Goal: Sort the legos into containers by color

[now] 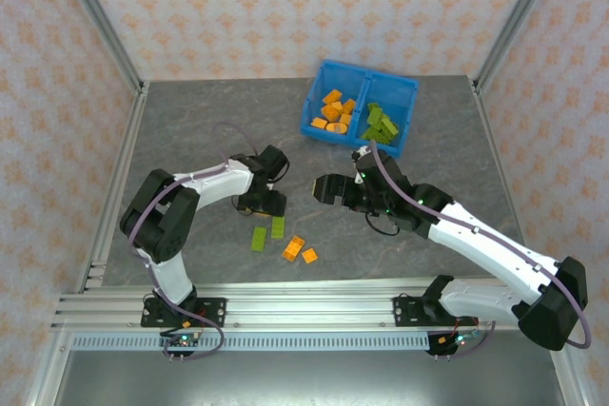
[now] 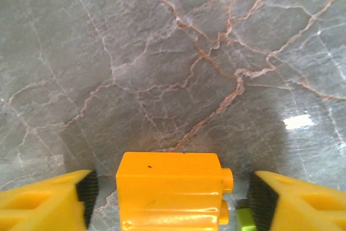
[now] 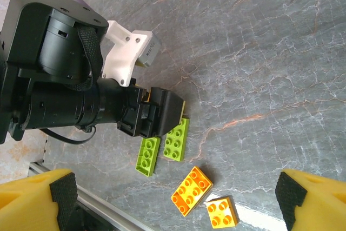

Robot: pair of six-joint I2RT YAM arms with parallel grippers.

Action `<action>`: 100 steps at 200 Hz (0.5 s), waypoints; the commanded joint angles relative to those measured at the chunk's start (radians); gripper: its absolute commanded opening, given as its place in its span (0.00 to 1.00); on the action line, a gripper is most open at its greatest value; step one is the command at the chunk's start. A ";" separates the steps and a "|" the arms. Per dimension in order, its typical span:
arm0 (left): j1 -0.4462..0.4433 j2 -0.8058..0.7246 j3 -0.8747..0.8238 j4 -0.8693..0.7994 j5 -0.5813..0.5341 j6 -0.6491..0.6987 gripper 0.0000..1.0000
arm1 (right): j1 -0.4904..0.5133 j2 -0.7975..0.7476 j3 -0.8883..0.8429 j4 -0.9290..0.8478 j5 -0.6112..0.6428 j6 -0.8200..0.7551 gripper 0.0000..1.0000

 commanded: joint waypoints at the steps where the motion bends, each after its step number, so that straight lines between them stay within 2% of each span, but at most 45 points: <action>1: 0.014 0.019 -0.036 0.006 -0.030 -0.018 0.66 | 0.003 0.003 0.032 -0.007 0.031 0.020 0.96; 48: 0.030 -0.033 -0.067 0.021 0.009 -0.030 0.47 | 0.003 0.029 0.047 -0.012 0.043 0.022 0.96; 73: 0.032 -0.126 -0.038 0.025 0.041 -0.041 0.46 | 0.003 0.028 0.053 -0.011 0.029 0.013 0.96; 100: 0.031 -0.181 0.083 0.050 0.078 -0.040 0.46 | 0.002 0.011 0.060 0.017 0.024 0.000 0.96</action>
